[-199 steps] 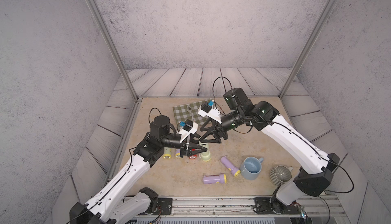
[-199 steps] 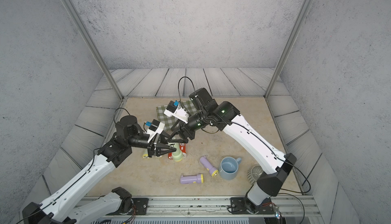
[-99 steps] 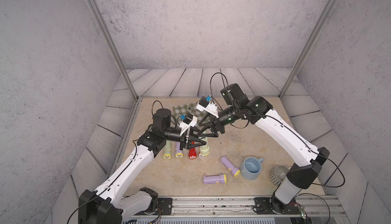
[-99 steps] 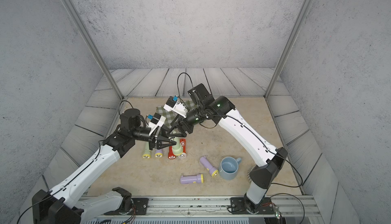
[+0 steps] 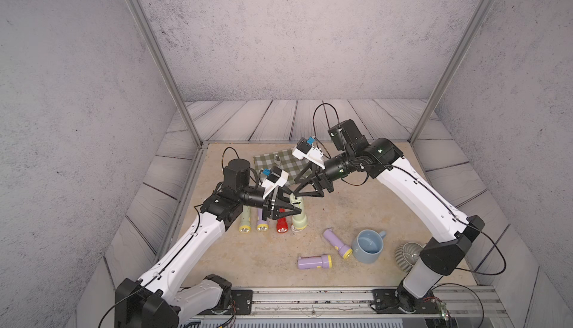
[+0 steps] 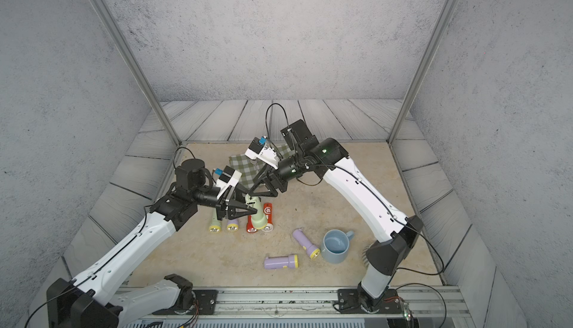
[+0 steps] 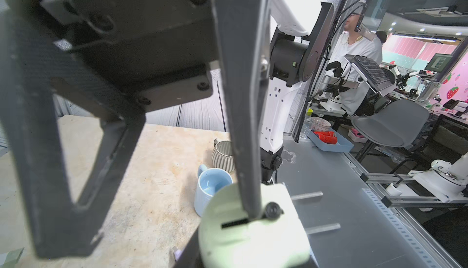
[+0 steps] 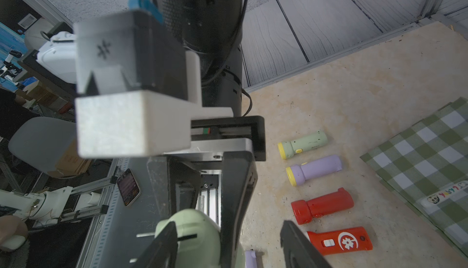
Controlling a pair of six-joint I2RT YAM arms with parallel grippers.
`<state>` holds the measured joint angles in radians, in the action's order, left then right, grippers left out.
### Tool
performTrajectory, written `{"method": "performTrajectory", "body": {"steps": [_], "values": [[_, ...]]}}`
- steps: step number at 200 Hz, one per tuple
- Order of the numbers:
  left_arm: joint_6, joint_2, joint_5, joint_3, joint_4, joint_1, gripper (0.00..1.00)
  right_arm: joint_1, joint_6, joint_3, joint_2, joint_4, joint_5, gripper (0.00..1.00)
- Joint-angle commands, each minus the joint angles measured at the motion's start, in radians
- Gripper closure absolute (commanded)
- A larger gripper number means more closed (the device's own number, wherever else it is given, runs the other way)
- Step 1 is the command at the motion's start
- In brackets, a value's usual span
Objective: Close the plug at the bottom of the flashlight
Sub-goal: Close the plug of the flashlight.
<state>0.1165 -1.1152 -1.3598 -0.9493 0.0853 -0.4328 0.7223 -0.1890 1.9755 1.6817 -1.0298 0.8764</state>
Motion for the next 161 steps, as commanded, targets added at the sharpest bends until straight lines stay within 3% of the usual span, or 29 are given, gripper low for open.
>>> {"method": "performTrajectory", "body": {"steps": [1, 161], "values": [[0.014, 0.024, -0.036, -0.019, -0.021, 0.006, 1.00, -0.007, -0.012, 0.010, 0.007, -0.017, 0.025, 0.34], [0.017, -0.002, -0.032, -0.025, -0.010, 0.006, 1.00, 0.007, 0.025, -0.063, -0.036, 0.030, 0.054, 0.29]]}}
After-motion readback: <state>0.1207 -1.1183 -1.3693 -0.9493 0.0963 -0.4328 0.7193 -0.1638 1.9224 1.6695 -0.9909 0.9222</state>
